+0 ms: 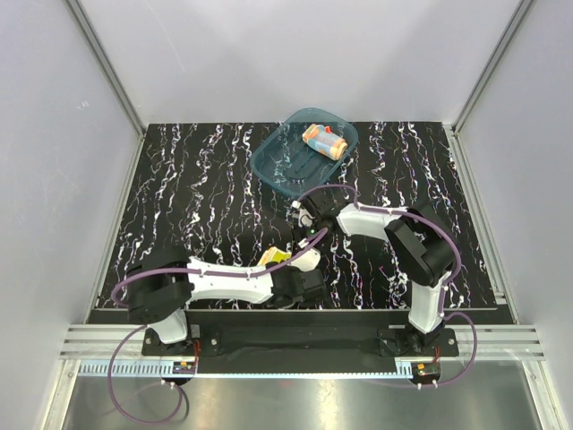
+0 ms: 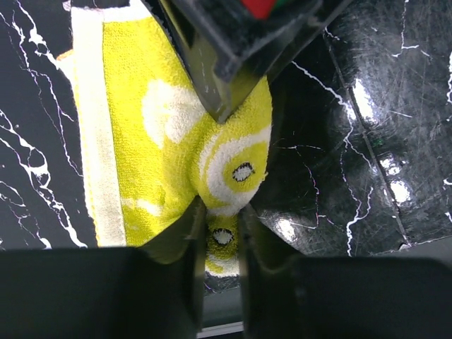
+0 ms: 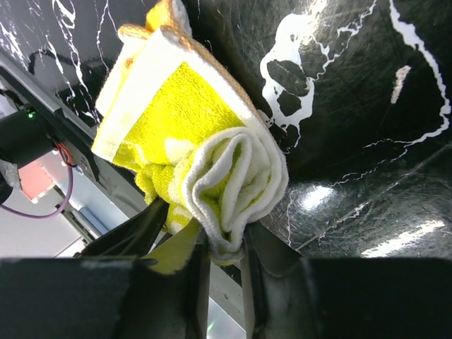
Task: Roll the towels
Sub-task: Roll the towel
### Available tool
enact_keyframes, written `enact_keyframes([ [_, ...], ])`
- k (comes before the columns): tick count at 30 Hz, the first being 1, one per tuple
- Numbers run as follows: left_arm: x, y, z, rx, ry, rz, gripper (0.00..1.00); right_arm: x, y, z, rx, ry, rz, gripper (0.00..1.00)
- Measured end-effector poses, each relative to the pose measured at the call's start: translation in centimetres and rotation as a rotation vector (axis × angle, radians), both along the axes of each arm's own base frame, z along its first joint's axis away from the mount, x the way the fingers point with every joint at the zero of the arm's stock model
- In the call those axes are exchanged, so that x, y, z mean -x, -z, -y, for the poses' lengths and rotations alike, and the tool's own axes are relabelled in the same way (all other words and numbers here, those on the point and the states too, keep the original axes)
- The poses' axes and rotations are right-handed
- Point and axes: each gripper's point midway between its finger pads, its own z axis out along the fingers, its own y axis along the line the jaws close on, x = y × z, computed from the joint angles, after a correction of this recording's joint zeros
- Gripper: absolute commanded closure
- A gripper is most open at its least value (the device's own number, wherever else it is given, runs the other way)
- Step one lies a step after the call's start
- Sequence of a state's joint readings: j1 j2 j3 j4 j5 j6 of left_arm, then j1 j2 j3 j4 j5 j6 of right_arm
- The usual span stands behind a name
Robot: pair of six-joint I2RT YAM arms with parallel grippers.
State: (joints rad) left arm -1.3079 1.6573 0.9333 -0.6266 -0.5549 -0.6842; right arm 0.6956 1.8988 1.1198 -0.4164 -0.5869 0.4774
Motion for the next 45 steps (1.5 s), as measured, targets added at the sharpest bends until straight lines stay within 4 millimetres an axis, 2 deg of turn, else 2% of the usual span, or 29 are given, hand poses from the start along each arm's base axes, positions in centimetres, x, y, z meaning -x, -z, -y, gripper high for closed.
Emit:
enact_keyframes([
  [3,0.0,0.0,0.0,0.000,0.004,0.001,0.88,-0.2,0.0,0.2,-0.007,-0.001,-0.002,0.63],
  [6,0.0,0.0,0.1,0.016,0.013,0.006,0.89,-0.7,0.2,0.9,-0.015,0.009,-0.016,0.60],
  [14,0.4,-0.4,0.8,0.086,0.051,-0.021,0.91,-2.5,1.0,4.8,-0.011,0.110,-0.074,0.58],
  [21,2.0,-1.0,2.0,0.158,0.105,-0.121,0.92,-3.1,1.0,6.4,0.028,0.137,-0.041,0.57],
  [26,2.6,-1.3,2.9,0.287,0.110,-0.204,0.92,-3.7,0.6,7.5,0.055,0.159,-0.008,0.45],
  [32,2.1,-1.6,2.2,0.499,0.030,-0.319,0.92,-4.7,0.0,9.3,0.091,0.199,0.027,0.39],
  [40,1.4,-1.7,2.1,0.708,-0.047,-0.479,0.91,-4.8,-2.5,9.2,0.045,0.202,0.079,0.35],
  [45,1.0,-1.8,2.3,0.799,-0.099,-0.570,0.90,-3.4,-4.0,8.3,-0.061,0.187,0.080,0.33],
])
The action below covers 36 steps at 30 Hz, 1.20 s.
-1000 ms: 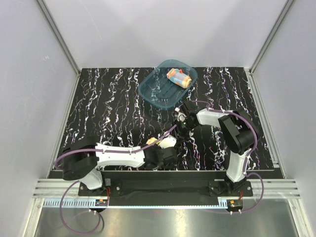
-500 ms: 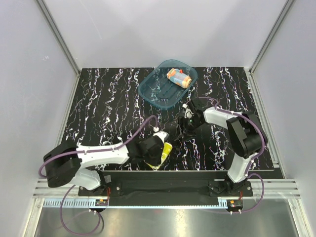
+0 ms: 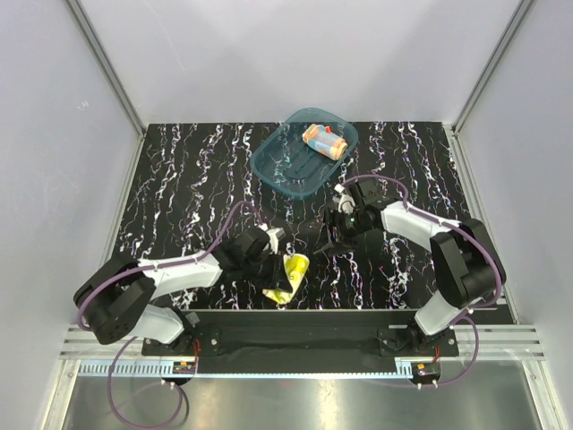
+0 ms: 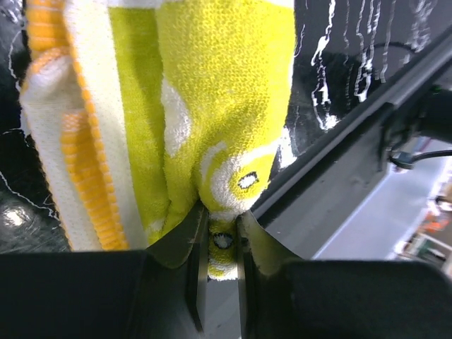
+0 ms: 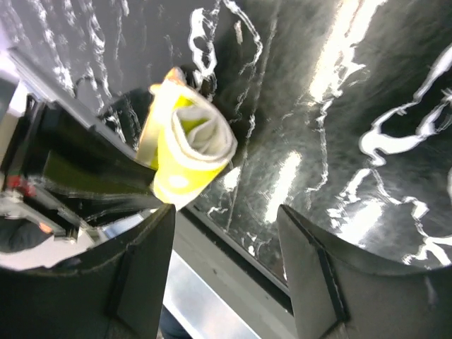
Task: Roll the towels
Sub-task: Roll the towel
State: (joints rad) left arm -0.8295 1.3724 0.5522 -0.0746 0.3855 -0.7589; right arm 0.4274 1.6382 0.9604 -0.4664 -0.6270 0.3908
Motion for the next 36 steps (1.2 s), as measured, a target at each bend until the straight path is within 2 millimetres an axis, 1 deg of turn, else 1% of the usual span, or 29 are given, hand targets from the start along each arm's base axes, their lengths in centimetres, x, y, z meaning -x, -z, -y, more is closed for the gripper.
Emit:
enact_keyframes([
  [2,-0.1,0.1,-0.1,0.029,-0.019,-0.045,0.90,0.6,-0.1,-0.3,-0.036,-0.005,-0.004,0.33],
  [6,-0.4,0.3,-0.5,0.077,-0.053,-0.124,0.90,2.1,0.5,-1.0,-0.071,-0.028,-0.025,0.32],
  [11,-0.5,0.4,-0.9,0.116,-0.074,-0.186,0.90,3.7,1.1,-3.3,-0.092,-0.094,-0.022,0.32],
  [14,-0.6,0.5,-1.3,0.135,-0.091,-0.214,0.90,4.6,2.0,-4.7,-0.092,-0.131,-0.035,0.32],
  [17,-0.7,0.5,-1.6,0.154,-0.103,-0.230,0.90,5.2,3.0,-5.5,-0.082,-0.150,-0.060,0.32],
  [20,-0.8,0.6,-2.0,0.173,-0.114,-0.250,0.90,5.3,3.6,-6.0,-0.079,-0.155,-0.074,0.32],
  [30,-1.0,0.8,-2.7,0.230,-0.130,-0.315,0.90,4.3,3.6,-7.4,-0.115,-0.153,-0.060,0.32],
  [36,-1.0,0.8,-2.9,0.250,-0.131,-0.336,0.90,3.9,3.6,-8.8,-0.172,-0.160,-0.078,0.34],
])
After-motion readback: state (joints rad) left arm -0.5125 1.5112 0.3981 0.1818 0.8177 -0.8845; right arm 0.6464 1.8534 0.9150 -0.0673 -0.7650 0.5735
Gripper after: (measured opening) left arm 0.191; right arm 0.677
